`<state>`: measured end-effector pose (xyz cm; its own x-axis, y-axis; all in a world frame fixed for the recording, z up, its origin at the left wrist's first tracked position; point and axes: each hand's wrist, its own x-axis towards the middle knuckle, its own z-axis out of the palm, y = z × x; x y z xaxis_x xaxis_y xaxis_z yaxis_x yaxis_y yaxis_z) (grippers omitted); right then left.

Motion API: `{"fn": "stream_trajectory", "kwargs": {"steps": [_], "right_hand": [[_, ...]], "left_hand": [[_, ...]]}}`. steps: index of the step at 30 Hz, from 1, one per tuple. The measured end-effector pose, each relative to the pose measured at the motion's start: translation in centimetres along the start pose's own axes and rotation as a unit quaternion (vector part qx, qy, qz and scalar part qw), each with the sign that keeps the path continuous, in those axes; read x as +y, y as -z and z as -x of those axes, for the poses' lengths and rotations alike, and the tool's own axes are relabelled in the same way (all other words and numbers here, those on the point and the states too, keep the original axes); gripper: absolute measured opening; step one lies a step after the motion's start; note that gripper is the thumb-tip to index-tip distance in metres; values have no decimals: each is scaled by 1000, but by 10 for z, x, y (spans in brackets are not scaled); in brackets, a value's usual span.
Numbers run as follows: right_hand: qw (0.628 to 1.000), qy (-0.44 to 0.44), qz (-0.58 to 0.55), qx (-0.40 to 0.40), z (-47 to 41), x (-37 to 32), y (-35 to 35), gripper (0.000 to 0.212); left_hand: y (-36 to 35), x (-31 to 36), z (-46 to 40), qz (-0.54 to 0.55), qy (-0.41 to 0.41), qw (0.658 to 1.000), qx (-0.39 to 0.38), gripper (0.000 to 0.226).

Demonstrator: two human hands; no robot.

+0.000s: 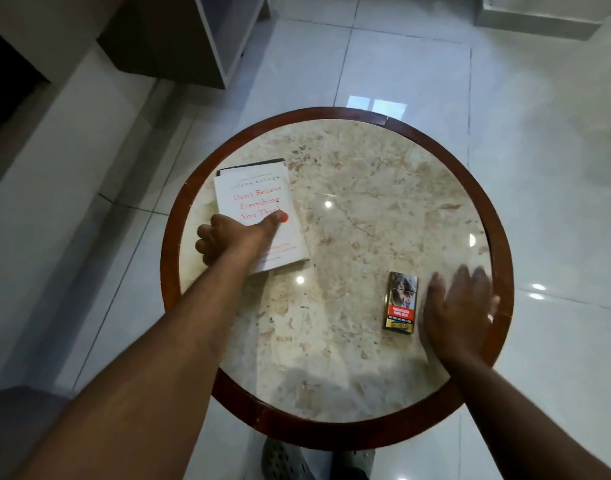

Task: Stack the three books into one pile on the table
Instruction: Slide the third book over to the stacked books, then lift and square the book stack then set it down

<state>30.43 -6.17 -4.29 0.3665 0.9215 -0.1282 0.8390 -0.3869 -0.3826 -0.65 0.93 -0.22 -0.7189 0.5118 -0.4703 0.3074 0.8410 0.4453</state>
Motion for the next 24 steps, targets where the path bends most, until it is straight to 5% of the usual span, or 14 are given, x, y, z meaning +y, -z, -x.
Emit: {"fn": "stream_trajectory", "kwargs": {"steps": [3, 8, 16, 19, 24], "right_hand": [[988, 35, -152, -8, -37, -85, -4, 55], [948, 56, -212, -231, -52, -214, -49, 60], [943, -67, -237, -222, -46, -229, -59, 77], [929, -33, -343, -138, -47, -220, -36, 71], [815, 154, -558, -16, -51, -194, -6, 73]], "left_hand": [[-2, 10, -2, 33, 8, 999, 4, 85], [-4, 19, -6, 51, 44, 998, 16, 68], [-15, 32, 2, 194, 104, 975, -45, 77], [-22, 42, 22, 291, -13, 956, -16, 64], [-20, 62, 54, 410, -243, 879, 1, 66]]}}
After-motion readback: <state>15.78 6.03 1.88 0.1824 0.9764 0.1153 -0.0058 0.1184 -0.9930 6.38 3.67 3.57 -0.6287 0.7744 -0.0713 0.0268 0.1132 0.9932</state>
